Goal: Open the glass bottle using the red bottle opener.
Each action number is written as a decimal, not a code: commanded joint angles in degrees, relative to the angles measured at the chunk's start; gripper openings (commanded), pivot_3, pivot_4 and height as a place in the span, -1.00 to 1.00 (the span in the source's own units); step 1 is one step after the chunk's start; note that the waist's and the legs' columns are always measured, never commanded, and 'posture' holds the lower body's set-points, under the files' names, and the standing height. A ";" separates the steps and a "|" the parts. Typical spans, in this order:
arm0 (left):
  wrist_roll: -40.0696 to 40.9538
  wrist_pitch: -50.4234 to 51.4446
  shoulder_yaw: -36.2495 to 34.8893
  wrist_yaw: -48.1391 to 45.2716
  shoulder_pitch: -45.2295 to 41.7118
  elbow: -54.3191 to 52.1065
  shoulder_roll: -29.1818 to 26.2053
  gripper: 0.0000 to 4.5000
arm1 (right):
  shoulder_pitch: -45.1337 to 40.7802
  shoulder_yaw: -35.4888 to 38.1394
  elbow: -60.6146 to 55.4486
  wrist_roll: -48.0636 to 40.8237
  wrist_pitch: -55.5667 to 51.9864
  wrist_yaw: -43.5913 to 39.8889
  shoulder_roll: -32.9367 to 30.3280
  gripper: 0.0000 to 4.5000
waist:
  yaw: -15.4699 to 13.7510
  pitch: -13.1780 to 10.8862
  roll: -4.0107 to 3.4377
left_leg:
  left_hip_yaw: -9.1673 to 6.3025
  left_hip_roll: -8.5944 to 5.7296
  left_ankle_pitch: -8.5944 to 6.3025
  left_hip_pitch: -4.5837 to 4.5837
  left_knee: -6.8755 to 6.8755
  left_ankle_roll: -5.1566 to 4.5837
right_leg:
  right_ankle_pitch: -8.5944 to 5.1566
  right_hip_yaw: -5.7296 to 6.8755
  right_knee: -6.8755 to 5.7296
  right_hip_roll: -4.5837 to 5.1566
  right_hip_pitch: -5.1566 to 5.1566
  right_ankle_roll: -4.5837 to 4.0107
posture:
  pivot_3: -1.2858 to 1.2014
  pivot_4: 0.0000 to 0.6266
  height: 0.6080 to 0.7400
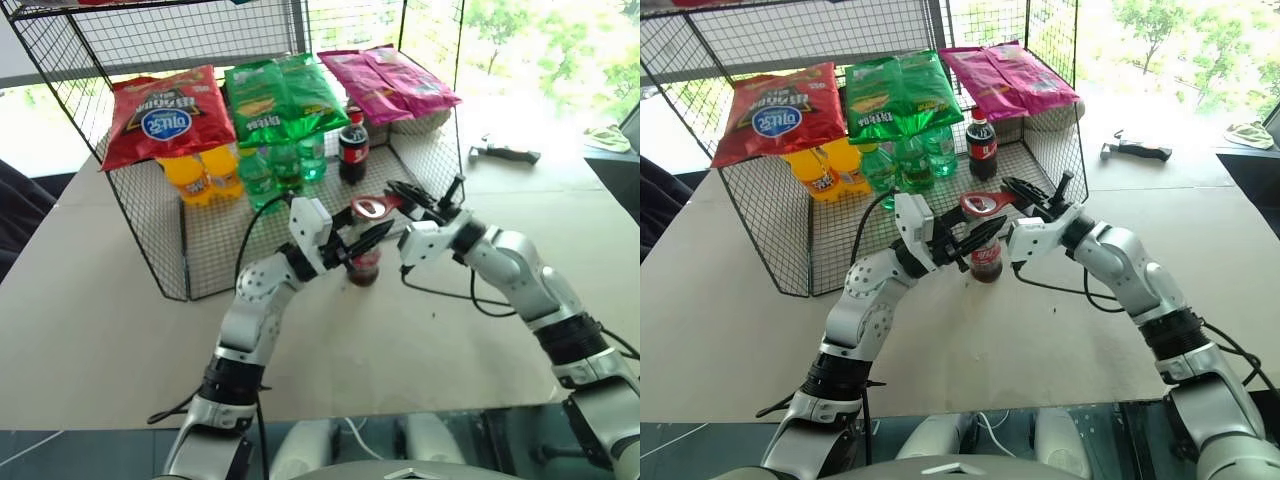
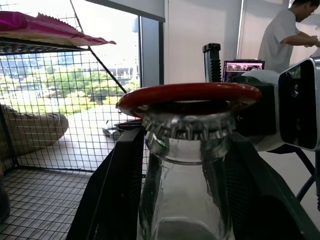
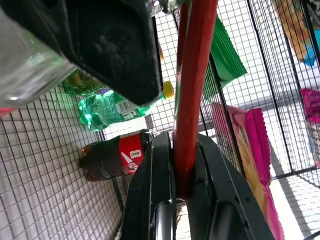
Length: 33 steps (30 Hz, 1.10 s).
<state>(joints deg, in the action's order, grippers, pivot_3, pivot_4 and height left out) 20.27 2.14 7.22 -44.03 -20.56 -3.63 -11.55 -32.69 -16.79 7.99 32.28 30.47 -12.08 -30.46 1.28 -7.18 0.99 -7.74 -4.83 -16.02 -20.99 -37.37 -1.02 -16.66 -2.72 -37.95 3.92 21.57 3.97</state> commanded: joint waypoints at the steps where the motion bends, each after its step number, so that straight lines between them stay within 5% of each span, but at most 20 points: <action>1: -0.89 1.06 0.95 0.22 0.50 1.35 0.03 -0.24 | -2.53 1.76 0.37 0.89 2.34 1.73 -1.43 -1.00 | -0.29 0.00 0.00 | 0.02 0.00 0.00 0.00 0.00 0.00 | 0.00 -0.01 0.00 0.00 0.00 0.00 | 0.03 -0.52 1.00; 33: -0.52 1.78 1.66 0.47 1.04 1.13 0.23 -0.24 | -8.01 6.29 5.18 8.17 4.25 13.64 -7.50 -1.00 | -0.42 -0.09 -0.01 | 0.04 0.00 0.00 -0.06 0.07 0.00 | 0.00 -0.05 0.07 -0.01 0.05 -0.01 | 0.03 -0.52 1.00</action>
<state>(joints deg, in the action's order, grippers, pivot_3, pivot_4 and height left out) 20.30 2.62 7.95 -43.29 -20.77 -3.78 -11.01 -39.67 -11.56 14.07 40.67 34.82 0.36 -37.96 0.86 -7.26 0.98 -7.64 -4.81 -16.02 -21.06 -37.27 -1.02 -16.66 -2.83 -37.90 3.91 21.62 3.96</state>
